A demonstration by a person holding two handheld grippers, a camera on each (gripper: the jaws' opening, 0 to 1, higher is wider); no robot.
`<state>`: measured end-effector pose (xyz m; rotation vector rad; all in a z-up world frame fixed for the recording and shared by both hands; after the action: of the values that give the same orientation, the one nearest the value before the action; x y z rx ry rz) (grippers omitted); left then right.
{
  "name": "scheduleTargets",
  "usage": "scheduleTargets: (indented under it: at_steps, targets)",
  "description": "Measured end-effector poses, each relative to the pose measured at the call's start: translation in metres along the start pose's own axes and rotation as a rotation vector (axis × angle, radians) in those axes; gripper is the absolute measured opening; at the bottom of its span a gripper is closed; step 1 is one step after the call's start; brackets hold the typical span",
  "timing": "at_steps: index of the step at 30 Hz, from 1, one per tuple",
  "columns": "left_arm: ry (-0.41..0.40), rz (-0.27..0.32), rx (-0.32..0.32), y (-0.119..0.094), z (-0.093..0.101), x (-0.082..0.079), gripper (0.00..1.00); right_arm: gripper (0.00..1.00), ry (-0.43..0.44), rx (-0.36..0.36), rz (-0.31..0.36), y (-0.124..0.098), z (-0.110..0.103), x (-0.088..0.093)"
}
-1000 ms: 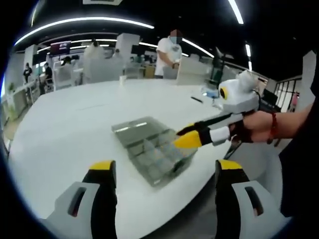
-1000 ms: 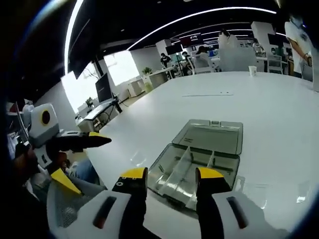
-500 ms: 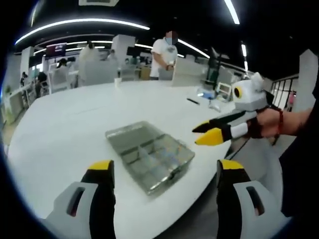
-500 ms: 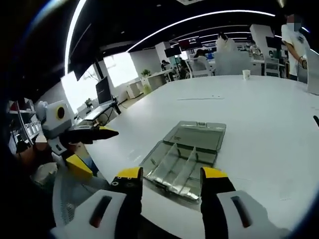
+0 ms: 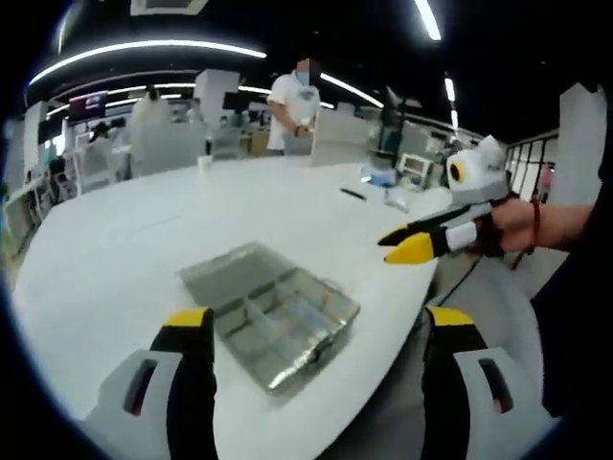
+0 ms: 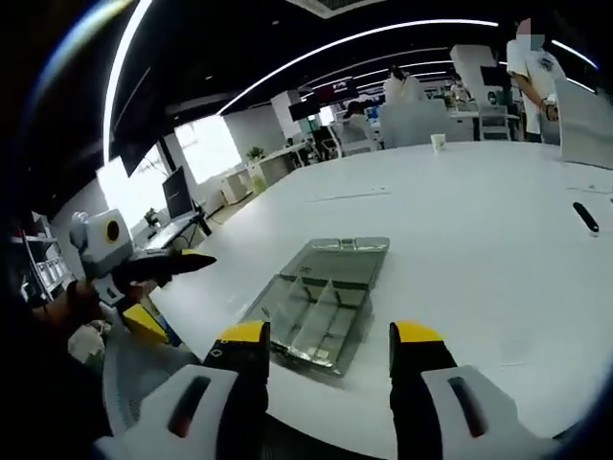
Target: Insert the divider into the dual guide fixture by aligning both edges with the guide slots and pushing it downward to the bottom, including one-sided entry, uneven engagement, binding, and posture correction.
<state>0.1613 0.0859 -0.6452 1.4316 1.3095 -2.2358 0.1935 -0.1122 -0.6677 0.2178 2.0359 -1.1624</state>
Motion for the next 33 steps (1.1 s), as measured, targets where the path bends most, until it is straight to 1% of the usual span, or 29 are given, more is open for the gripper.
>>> scheduleTargets:
  at_steps: [2, 4, 5, 6, 7, 8, 9, 11, 13, 15, 18, 20, 21, 24, 28, 30, 31, 33]
  targets:
    - [-0.015, 0.005, 0.013, 0.002, 0.002, 0.0, 0.92, 0.48, 0.005, 0.005, -0.003, -0.002, 0.005, 0.001]
    - [-0.014, -0.003, 0.02, 0.003, 0.005, 0.001, 0.93, 0.48, 0.004, 0.016, -0.001, -0.004, 0.009, 0.001]
    - [-0.003, -0.005, 0.027, 0.002, 0.009, 0.001, 0.94, 0.49, 0.0, 0.027, -0.003, -0.005, 0.012, 0.002]
    - [0.013, 0.007, 0.039, 0.002, 0.012, -0.001, 0.95, 0.5, -0.001, 0.032, -0.002, -0.006, 0.013, 0.002]
    - [0.02, 0.014, 0.054, 0.003, 0.015, -0.001, 0.96, 0.5, -0.003, 0.055, 0.005, -0.007, 0.018, 0.002]
    - [0.019, 0.008, 0.063, 0.004, 0.017, -0.001, 0.97, 0.53, -0.001, 0.069, 0.004, -0.008, 0.021, 0.003]
    - [0.016, -0.013, 0.071, 0.004, 0.018, 0.0, 0.98, 0.55, 0.005, 0.084, -0.002, -0.008, 0.024, 0.004]
    - [0.026, -0.009, 0.065, 0.003, 0.019, -0.002, 0.98, 0.57, 0.013, 0.098, 0.007, -0.01, 0.027, 0.003]
    - [0.021, -0.005, 0.066, 0.004, 0.018, -0.002, 0.98, 0.58, 0.008, 0.108, 0.011, -0.011, 0.03, 0.003]
    - [0.005, -0.016, 0.077, 0.006, 0.018, -0.001, 0.98, 0.58, 0.011, 0.12, -0.004, -0.012, 0.033, 0.004]
    - [0.044, -0.016, 0.097, 0.006, 0.023, -0.006, 0.99, 0.57, 0.022, 0.135, 0.014, -0.015, 0.039, 0.002]
    - [0.038, -0.022, 0.109, 0.01, 0.023, -0.007, 0.99, 0.57, 0.013, 0.155, -0.011, -0.015, 0.046, 0.005]
    - [0.036, -0.025, 0.11, 0.011, 0.023, -0.006, 0.99, 0.57, 0.016, 0.156, -0.017, -0.014, 0.049, 0.005]
    - [0.044, -0.033, 0.106, 0.015, 0.023, -0.007, 0.98, 0.57, 0.023, 0.167, -0.006, -0.018, 0.057, 0.004]
    - [0.035, -0.023, 0.116, 0.015, 0.026, -0.009, 0.98, 0.56, 0.024, 0.191, -0.008, -0.022, 0.066, 0.004]
    - [0.033, -0.035, 0.115, 0.015, 0.029, -0.006, 0.98, 0.55, 0.019, 0.199, -0.021, -0.022, 0.071, 0.007]
    - [0.033, -0.036, 0.112, 0.014, 0.03, -0.005, 0.98, 0.55, 0.014, 0.207, -0.036, -0.021, 0.073, 0.009]
    - [0.026, -0.03, 0.107, 0.011, 0.031, -0.003, 0.98, 0.56, 0.02, 0.206, -0.045, -0.02, 0.077, 0.012]
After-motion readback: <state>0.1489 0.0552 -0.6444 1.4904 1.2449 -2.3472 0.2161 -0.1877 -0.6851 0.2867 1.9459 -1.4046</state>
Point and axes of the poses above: the point that each gripper's makers call its tool centre point, and the gripper's own axes: y roughly forward along the fingers, z roughly to its right, x roughly out of its underside, the point moved 5 cm from there along -y, roughly backward along the fingers, and after that the axes turned 13 degrees about -z, right-handed, at the moved point
